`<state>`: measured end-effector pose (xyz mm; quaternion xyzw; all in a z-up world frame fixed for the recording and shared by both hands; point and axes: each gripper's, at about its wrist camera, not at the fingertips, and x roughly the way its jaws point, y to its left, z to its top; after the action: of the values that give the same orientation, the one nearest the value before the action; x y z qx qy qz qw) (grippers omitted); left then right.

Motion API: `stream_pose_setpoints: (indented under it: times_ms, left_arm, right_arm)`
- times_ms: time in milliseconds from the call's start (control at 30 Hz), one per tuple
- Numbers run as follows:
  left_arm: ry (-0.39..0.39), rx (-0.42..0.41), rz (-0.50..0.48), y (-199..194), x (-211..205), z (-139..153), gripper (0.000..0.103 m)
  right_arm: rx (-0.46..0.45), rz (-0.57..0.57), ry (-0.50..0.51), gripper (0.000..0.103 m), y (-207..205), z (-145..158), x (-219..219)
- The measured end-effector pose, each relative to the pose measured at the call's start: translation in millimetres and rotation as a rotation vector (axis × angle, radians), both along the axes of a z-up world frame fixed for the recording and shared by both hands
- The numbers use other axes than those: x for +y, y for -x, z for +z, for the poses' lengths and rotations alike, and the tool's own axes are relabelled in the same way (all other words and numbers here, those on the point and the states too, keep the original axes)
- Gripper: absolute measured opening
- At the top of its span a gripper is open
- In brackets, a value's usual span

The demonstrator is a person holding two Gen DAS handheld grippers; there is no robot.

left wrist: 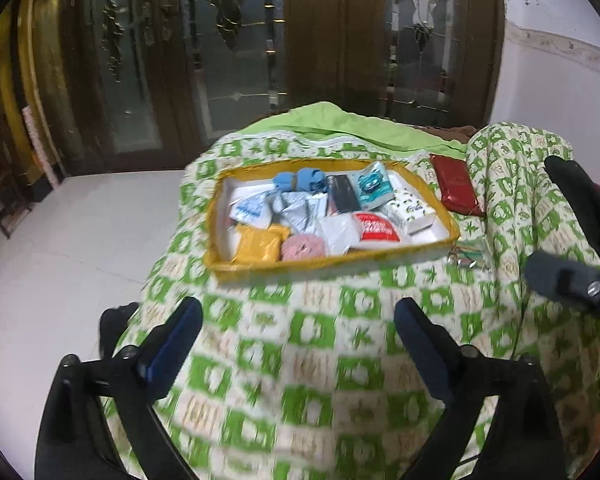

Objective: Organize soft objects

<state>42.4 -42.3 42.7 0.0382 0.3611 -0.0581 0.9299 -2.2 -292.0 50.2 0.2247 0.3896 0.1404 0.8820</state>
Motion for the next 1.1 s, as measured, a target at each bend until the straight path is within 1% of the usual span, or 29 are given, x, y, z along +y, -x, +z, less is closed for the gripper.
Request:
stream_pose_setpoints:
  times_ms: [67, 133, 200, 300, 400, 467, 533, 733, 933, 1100]
  left_arm:
    - [0.007, -0.004, 0.033, 13.3, 5.2, 1.3, 0.099]
    - [0.026, -0.003, 0.071, 26.0, 12.8, 2.8, 0.101]
    - [0.025, -0.010, 0.103, 35.8, 17.8, 5.2, 0.102]
    - [0.008, -0.038, 0.140, 50.2, 23.0, 10.7, 0.103]
    - [0.042, -0.057, 0.151, 61.8, 30.0, 17.1, 0.103]
    - [0.068, -0.059, 0.159, 66.2, 35.3, 19.8, 0.103]
    - [0.071, -0.059, 0.183, 68.7, 40.0, 22.1, 0.103]
    - [0.027, -0.076, 0.233, 71.8, 44.9, 23.4, 0.103]
    - [-0.007, -0.086, 0.264, 73.0, 43.7, 22.2, 0.103]
    - [-0.017, -0.095, 0.260, 73.8, 41.5, 23.6, 0.103]
  right_arm:
    - [-0.031, -0.013, 0.065, 0.086, 17.9, 7.2, 1.4]
    - [-0.046, -0.013, 0.115, 0.087, 32.7, 12.7, 2.9]
    - [-0.054, -0.010, 0.159, 0.087, 42.6, 15.7, 7.1]
    - [-0.085, -0.009, 0.203, 0.087, 52.0, 21.9, 13.4]
    - [-0.157, -0.026, 0.270, 0.087, 58.7, 30.0, 17.5]
    - [-0.201, -0.039, 0.299, 0.089, 59.7, 33.4, 18.3]
    - [-0.220, -0.041, 0.326, 0.092, 57.3, 33.4, 18.2]
    - [-0.171, -0.038, 0.331, 0.092, 49.1, 19.7, 13.9]
    - [-0.188, -0.037, 0.351, 0.092, 51.1, 20.7, 16.2]
    - [-0.191, -0.033, 0.353, 0.092, 51.6, 21.7, 17.4]
